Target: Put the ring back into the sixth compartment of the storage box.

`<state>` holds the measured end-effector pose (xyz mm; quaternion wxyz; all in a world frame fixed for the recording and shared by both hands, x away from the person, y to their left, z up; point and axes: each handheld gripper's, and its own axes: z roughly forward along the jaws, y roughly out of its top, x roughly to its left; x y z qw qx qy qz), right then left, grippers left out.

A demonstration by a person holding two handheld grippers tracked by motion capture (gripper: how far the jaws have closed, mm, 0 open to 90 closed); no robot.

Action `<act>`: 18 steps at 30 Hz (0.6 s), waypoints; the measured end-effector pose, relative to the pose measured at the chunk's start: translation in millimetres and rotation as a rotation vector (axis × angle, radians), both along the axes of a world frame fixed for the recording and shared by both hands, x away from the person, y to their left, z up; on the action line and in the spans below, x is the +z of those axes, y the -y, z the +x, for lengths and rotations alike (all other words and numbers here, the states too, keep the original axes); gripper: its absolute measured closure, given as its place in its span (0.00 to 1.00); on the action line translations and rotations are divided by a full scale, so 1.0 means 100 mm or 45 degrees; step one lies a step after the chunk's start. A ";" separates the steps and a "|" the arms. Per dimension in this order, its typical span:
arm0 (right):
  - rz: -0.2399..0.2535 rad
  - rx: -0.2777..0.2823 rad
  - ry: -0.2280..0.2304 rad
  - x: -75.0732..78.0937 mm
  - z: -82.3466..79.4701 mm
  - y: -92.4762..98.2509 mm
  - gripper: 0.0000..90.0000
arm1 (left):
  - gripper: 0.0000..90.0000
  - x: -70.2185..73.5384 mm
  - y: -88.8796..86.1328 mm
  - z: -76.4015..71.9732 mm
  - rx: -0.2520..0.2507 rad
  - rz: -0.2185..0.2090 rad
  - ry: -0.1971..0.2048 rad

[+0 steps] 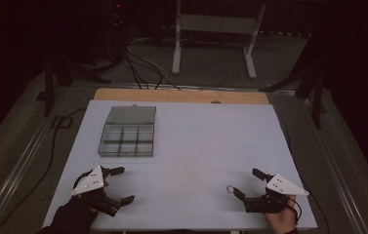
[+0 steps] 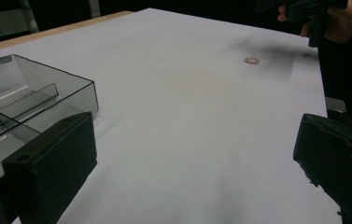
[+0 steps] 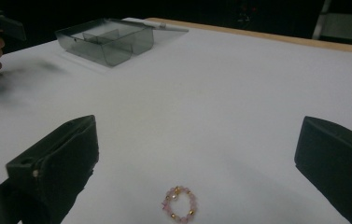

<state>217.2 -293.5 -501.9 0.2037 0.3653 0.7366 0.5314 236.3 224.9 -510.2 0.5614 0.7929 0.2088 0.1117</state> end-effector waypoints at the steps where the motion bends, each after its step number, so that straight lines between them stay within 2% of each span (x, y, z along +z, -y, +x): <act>1: -0.001 0.001 -0.001 0.00 0.00 0.00 0.00 | 0.00 0.00 0.00 -0.01 0.000 -0.001 0.003; 8: -0.022 0.018 -0.006 0.00 0.00 -0.02 0.00 | 0.00 0.00 0.00 0.00 -0.008 -0.002 -0.005; 10: -0.016 0.026 -0.022 -0.01 0.00 -0.03 0.00 | 0.00 0.00 0.00 0.00 -0.006 -0.003 -0.004; 11: 0.005 0.041 -0.055 0.00 0.00 -0.03 0.00 | 0.00 0.00 0.00 0.00 -0.007 0.000 -0.002; 18: 0.030 0.058 -0.067 0.03 -0.02 -0.03 0.00 | 0.00 0.01 0.00 0.00 -0.004 -0.005 -0.003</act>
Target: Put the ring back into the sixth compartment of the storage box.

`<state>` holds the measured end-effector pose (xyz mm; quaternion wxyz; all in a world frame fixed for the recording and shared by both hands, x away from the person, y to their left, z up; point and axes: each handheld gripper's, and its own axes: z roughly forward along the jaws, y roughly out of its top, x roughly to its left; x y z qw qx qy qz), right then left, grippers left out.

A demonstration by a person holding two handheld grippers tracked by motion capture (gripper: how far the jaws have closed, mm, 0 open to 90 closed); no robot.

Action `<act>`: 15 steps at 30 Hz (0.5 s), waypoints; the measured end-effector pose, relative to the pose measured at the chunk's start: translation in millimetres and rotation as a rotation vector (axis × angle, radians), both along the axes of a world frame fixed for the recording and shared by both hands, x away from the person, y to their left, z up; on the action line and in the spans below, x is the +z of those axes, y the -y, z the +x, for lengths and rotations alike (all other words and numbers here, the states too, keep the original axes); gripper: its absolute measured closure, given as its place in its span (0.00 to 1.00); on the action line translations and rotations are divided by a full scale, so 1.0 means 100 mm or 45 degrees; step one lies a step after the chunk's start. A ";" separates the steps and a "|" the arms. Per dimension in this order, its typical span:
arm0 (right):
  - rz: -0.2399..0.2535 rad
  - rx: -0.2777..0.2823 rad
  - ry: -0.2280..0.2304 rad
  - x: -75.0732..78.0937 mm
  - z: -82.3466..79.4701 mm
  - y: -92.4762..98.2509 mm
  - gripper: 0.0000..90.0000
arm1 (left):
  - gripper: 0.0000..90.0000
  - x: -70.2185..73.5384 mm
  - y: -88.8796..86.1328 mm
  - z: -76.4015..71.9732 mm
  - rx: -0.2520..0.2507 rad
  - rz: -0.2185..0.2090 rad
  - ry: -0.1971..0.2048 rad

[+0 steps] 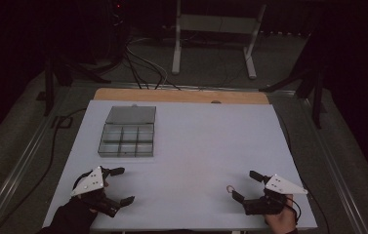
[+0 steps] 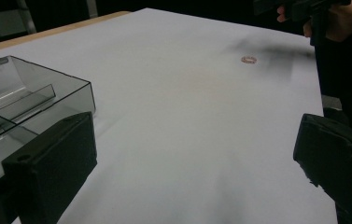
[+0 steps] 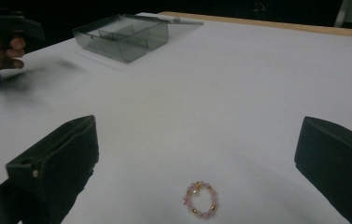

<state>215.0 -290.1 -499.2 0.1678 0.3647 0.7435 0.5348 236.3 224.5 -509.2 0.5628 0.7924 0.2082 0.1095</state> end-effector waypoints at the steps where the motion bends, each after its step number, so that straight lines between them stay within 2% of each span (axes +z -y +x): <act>1: 0.001 0.006 -0.001 0.00 0.00 0.00 0.00 | 0.00 0.00 0.00 0.00 0.001 -0.002 0.000; 7: 0.021 0.022 0.006 0.03 0.00 -0.02 0.00 | 0.00 0.00 -0.01 -0.01 -0.001 0.001 0.006; 10: 0.033 0.028 0.029 0.06 -0.02 -0.03 0.00 | 0.00 0.00 -0.02 -0.01 -0.001 -0.010 0.015; 11: 0.056 0.015 0.040 0.09 -0.02 -0.03 0.00 | 0.00 0.00 -0.01 -0.01 -0.002 -0.006 0.014; 15: 0.064 0.007 0.060 0.13 -0.02 -0.03 0.00 | 0.00 0.00 0.00 -0.01 -0.007 0.007 0.013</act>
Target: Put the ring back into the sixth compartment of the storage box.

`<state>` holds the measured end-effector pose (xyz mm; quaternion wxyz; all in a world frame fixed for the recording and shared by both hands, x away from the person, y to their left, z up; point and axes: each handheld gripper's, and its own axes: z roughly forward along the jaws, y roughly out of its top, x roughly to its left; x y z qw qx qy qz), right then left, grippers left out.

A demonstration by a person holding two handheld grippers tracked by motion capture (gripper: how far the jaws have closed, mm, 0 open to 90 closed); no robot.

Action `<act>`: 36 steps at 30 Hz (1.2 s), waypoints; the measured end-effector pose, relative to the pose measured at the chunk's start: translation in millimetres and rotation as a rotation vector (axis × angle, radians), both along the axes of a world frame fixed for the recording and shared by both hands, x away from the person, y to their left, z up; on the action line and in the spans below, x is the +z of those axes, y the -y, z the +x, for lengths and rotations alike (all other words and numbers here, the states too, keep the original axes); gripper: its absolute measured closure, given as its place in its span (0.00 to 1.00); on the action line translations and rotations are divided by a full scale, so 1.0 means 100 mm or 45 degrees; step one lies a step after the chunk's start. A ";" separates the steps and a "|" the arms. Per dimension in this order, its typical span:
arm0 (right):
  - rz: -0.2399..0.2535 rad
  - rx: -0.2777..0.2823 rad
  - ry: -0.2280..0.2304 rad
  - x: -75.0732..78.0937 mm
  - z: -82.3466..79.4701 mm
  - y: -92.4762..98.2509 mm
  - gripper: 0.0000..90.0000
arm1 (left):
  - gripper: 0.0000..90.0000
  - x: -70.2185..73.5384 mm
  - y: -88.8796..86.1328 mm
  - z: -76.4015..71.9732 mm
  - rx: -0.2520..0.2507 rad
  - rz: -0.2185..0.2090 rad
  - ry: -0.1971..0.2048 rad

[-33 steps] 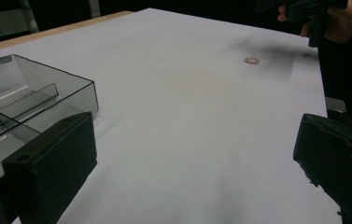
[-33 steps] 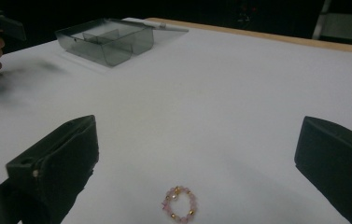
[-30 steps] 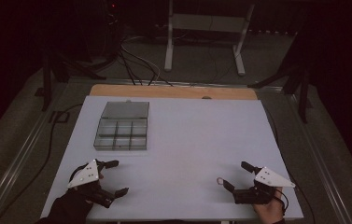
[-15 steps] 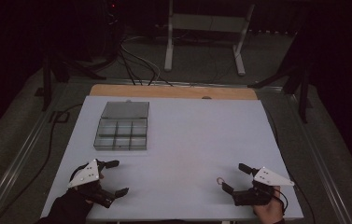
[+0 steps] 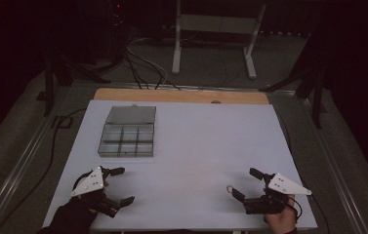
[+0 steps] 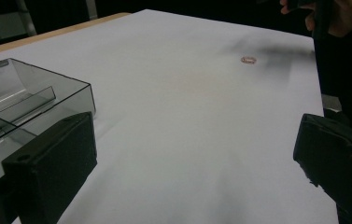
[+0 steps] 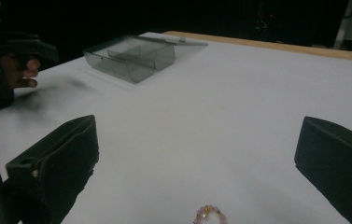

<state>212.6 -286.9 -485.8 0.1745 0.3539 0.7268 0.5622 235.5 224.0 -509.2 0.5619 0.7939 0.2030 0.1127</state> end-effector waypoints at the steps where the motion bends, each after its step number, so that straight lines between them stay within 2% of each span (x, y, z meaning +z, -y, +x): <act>1: 0.007 0.001 -0.001 0.01 0.00 0.00 0.00 | 0.00 0.00 0.00 0.00 0.001 -0.001 -0.005; 6: 0.021 -0.006 0.003 0.05 0.02 0.00 0.00 | 0.00 -0.01 0.00 0.01 0.000 0.001 -0.008; 11: 0.005 -0.018 0.023 0.06 0.04 -0.01 0.00 | 0.00 -0.02 0.01 0.01 -0.007 0.005 -0.019; 14: 0.002 -0.026 0.010 0.06 0.07 -0.01 0.00 | 0.00 -0.02 0.02 0.01 -0.009 0.012 -0.017; 17: 0.009 -0.045 -0.018 0.06 0.11 0.00 0.00 | 0.00 -0.02 0.02 0.01 -0.008 0.012 -0.022; 22: -0.029 -0.089 -0.080 0.02 0.20 0.00 0.00 | 0.00 -0.02 0.02 0.01 -0.009 0.015 -0.022; 29: -0.044 -0.090 -0.127 -0.02 0.26 -0.01 0.00 | 0.00 -0.03 0.03 0.01 -0.008 0.016 -0.022; 32: -0.043 -0.084 -0.179 -0.05 0.29 -0.02 0.00 | 0.00 -0.03 0.03 0.01 -0.011 0.006 -0.013; 35: -0.061 -0.095 -0.190 -0.07 0.30 -0.04 0.00 | 0.00 -0.03 0.03 0.01 -0.012 0.004 -0.014; 36: -0.053 -0.135 -0.208 -0.09 0.31 -0.07 0.00 | 0.00 -0.02 0.03 0.01 -0.011 0.005 -0.014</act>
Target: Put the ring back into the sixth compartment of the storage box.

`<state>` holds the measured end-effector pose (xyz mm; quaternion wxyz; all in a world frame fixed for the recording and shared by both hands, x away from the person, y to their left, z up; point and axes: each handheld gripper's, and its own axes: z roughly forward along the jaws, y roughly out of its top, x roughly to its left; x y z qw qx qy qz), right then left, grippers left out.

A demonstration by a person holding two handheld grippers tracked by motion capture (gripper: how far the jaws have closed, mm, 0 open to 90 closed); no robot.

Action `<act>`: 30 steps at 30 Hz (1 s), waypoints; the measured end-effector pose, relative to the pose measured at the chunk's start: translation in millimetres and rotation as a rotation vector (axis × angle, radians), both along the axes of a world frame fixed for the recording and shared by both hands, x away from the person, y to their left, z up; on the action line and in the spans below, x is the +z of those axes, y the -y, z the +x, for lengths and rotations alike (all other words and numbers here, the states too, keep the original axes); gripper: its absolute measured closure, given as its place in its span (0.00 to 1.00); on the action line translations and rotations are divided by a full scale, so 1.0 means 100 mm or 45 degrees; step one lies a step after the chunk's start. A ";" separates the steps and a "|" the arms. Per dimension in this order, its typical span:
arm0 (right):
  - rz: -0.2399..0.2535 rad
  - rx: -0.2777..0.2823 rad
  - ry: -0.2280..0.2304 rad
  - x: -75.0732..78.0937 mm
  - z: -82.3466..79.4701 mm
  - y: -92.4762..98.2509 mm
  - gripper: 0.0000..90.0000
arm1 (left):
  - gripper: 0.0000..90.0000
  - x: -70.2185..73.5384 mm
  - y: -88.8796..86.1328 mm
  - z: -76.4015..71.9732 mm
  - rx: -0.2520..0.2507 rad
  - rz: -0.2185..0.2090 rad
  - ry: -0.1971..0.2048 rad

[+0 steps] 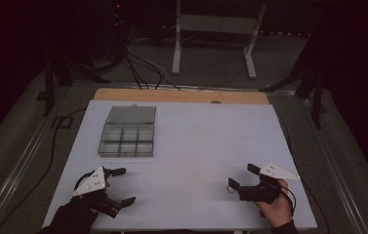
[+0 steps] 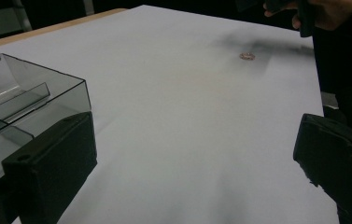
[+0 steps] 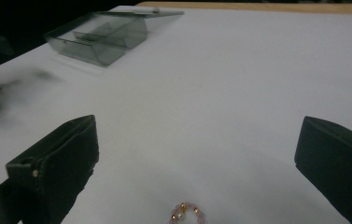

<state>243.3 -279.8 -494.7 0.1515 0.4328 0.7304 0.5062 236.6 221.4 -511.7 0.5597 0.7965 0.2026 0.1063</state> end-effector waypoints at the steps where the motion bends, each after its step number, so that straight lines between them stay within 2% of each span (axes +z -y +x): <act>1: 0.000 0.000 0.000 0.00 0.00 0.00 0.00 | 0.00 0.00 0.00 0.00 0.000 -0.003 0.000; 6: -0.035 0.026 -0.039 -0.03 -0.02 -0.05 0.00 | 0.00 0.00 0.00 0.00 0.001 0.003 0.001; 7: -0.084 0.039 -0.064 -0.06 -0.03 -0.09 0.00 | 0.00 0.00 -0.01 0.00 0.001 -0.001 0.006; 10: -0.116 0.033 -0.102 -0.10 -0.02 -0.11 0.00 | 0.00 0.00 0.00 0.00 0.002 0.006 0.007; 13: -0.127 0.011 -0.126 -0.11 -0.02 -0.11 0.12 | 0.00 0.01 0.00 0.00 0.002 0.001 0.008; 16: -0.146 -0.006 -0.143 -0.12 -0.02 -0.10 0.17 | 0.00 0.00 0.00 0.00 0.004 0.006 0.004; 20: -0.198 -0.003 -0.157 -0.13 -0.03 -0.12 0.27 | 0.00 0.00 0.00 0.00 0.004 0.006 0.007; 22: -0.233 0.008 -0.161 -0.14 -0.03 -0.12 0.36 | 0.00 0.00 0.00 -0.01 0.009 0.008 0.013; 25: -0.244 0.018 -0.170 -0.15 -0.02 -0.11 0.45 | 0.00 0.00 -0.01 0.00 0.009 0.000 0.015; 30: -0.284 0.024 -0.174 -0.15 -0.02 -0.12 0.53 | 0.00 0.00 0.00 0.00 0.005 -0.001 0.015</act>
